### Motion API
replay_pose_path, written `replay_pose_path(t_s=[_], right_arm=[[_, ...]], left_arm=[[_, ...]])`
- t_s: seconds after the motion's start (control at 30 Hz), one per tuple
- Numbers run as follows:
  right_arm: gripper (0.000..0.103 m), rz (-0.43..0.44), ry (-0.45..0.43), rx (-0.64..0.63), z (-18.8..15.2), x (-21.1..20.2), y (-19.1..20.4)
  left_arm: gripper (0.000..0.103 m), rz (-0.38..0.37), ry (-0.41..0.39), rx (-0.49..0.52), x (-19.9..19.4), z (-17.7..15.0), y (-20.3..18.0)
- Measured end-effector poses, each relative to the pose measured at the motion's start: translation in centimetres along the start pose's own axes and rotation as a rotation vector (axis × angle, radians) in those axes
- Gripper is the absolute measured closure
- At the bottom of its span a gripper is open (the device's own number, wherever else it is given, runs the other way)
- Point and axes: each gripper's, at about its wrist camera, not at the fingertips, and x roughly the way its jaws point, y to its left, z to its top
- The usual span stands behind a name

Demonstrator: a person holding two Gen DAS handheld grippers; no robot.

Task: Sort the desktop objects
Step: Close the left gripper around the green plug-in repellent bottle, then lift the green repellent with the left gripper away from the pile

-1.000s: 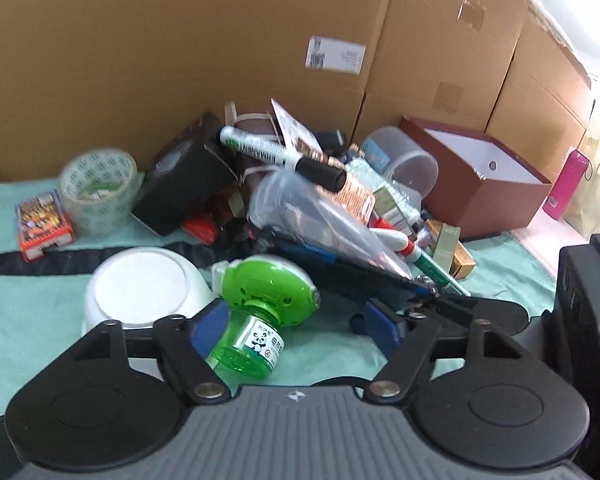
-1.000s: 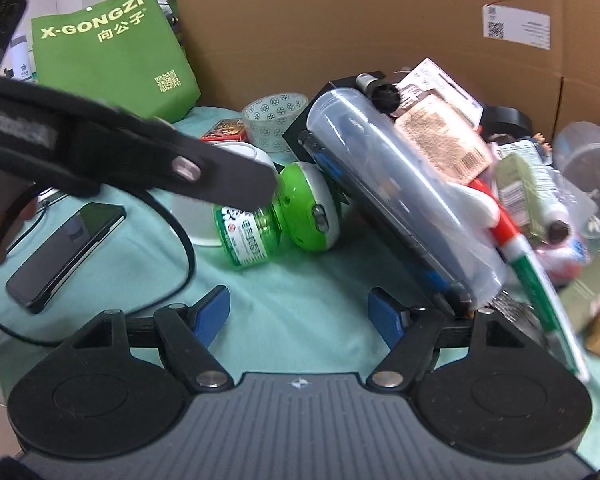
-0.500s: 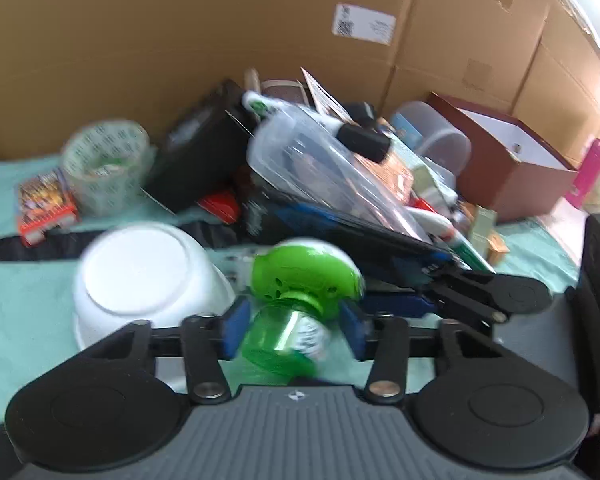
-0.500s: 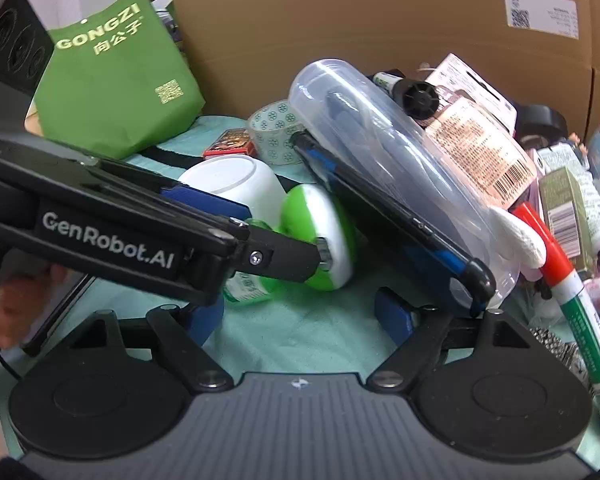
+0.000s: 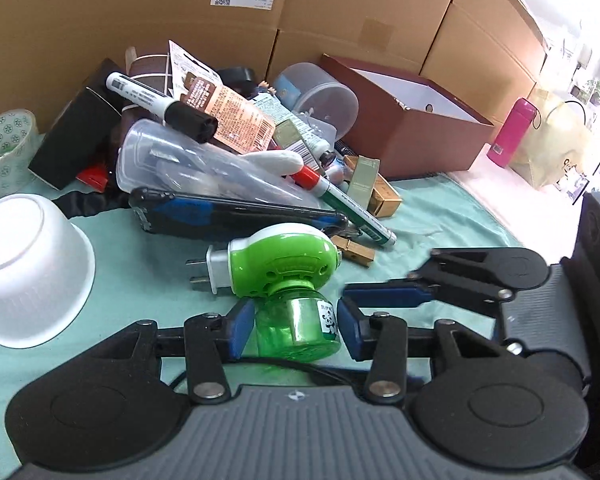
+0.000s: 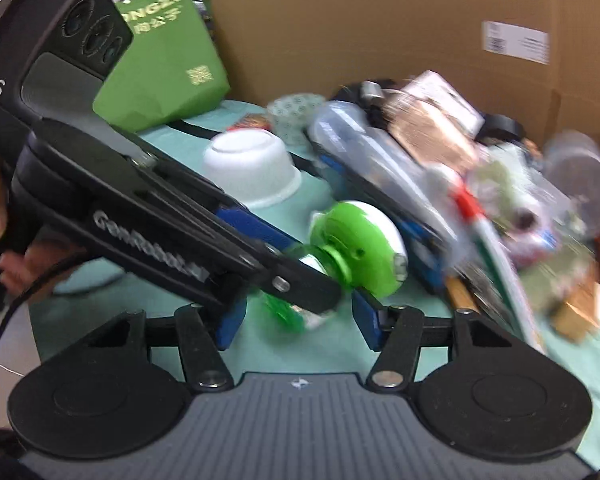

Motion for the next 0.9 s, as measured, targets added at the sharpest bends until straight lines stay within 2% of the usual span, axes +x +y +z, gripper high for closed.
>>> replay_pose_path(t_s=[0.17,0.33,0.4,0.5,0.7,0.8,0.9], right_arm=[[0.045,-0.06,-0.022,0.091,-0.9,-2.6,-2.1],[0.044,-0.011,-0.1,0.209,0.2,-2.1,-2.2],[0.043,-0.013,-0.093,0.167,0.4,-1.6,-1.4],[0.036,-0.044,-0.049,0.061,0.2,-0.8,0.0],[0.036,-0.008,-0.046,0.111,0.0,-0.2,0.2],[0.036,-0.036,-0.034,0.084,0.3,1.0,0.6],[0.037,-0.024,-0.014,0.085,0.0,1.2,0.1]], left_arm=[[0.049,0.035,0.013,-0.042,-1.7,-0.3,1.2],[0.048,0.068,-0.022,-0.071,-2.8,-0.3,0.7],[0.043,0.104,-0.047,-0.061,-3.7,0.1,0.7],[0.04,0.102,-0.074,-0.093,-4.6,0.6,1.4],[0.041,0.049,0.01,-0.08,-1.4,1.4,0.8],[0.045,0.011,0.059,-0.076,0.2,1.5,0.5],[0.055,0.028,0.075,-0.035,1.1,1.4,-0.1]])
